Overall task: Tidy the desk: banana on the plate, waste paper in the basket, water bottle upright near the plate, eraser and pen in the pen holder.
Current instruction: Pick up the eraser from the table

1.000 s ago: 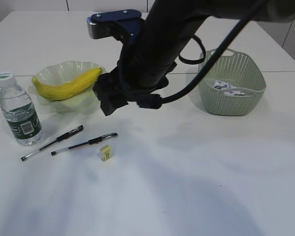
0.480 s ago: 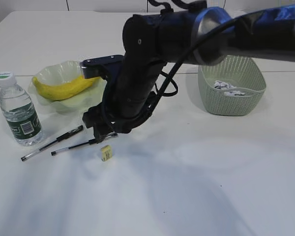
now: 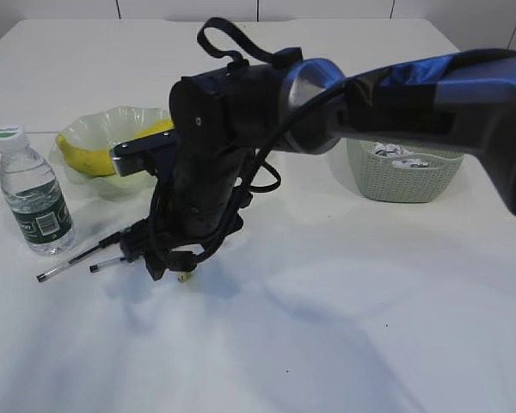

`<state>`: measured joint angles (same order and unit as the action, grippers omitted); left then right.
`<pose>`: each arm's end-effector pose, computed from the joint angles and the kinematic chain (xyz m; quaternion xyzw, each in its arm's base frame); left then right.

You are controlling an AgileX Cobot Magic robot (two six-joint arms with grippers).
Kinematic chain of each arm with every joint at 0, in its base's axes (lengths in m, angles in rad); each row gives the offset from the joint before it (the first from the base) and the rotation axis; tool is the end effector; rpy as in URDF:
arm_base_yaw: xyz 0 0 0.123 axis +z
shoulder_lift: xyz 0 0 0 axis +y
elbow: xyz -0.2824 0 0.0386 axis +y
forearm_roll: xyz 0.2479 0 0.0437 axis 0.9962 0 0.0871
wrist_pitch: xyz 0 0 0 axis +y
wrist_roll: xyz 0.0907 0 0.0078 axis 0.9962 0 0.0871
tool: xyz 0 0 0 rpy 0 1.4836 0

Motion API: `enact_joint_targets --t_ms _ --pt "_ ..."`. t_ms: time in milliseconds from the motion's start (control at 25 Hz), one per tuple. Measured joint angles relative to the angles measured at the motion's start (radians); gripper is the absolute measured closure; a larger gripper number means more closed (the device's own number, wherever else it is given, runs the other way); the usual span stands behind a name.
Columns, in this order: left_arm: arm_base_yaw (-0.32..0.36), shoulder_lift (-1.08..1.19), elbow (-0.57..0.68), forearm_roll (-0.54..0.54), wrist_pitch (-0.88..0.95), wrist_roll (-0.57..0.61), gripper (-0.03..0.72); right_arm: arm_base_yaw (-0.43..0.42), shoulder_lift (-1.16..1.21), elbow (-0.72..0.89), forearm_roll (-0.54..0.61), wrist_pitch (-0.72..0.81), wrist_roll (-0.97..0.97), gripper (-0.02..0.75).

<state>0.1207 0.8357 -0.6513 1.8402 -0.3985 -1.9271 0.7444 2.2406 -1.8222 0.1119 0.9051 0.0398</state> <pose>0.1764 -0.0128 0.3384 0.0486 0.7706 -0.1308 0.6219 0.3474 0.3309 0.1740 -0.3146 0.9333 0.1089 0.1348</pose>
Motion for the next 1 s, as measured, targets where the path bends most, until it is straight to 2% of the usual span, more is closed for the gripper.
enact_joint_targets --t_ms 360,1000 --pt "0.0 0.0 0.0 0.0 -0.008 0.0 0.107 0.027 0.048 -0.027 -0.085 -0.007 0.099 0.149" --pt "0.0 0.0 0.0 0.0 -0.02 0.0 0.107 0.027 0.081 -0.036 -0.092 -0.044 0.119 0.149"
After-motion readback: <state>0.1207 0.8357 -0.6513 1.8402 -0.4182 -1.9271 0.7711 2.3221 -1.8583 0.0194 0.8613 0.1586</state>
